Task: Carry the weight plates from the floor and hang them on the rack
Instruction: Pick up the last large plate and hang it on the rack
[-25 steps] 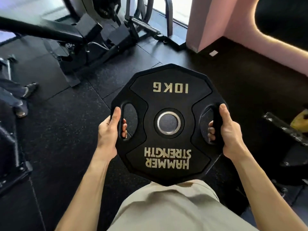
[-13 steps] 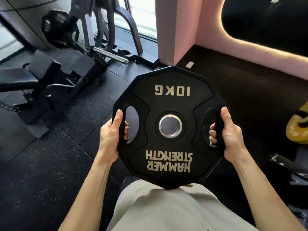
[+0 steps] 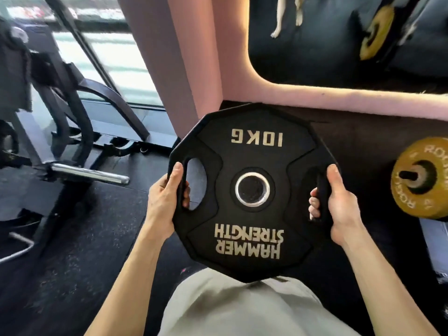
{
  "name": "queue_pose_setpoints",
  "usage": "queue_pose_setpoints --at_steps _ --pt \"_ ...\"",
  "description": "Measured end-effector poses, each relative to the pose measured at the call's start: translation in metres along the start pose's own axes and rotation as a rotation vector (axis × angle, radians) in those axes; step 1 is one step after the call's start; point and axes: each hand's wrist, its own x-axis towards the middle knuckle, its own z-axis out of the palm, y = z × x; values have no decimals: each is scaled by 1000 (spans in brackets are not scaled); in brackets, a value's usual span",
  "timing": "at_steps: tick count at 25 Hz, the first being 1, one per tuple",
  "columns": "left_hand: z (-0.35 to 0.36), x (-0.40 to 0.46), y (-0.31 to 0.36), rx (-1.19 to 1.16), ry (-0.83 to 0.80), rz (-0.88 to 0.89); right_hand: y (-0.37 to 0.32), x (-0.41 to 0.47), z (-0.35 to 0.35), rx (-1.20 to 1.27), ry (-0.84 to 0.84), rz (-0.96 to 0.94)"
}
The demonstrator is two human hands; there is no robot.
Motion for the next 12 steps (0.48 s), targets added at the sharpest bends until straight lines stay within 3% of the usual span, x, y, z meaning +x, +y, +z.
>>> queue_pose_setpoints --at_steps 7,12 --pt "101 168 75 91 -258 -30 -74 96 33 124 260 -30" --pt "222 271 89 177 -396 -55 -120 186 10 247 414 -24"
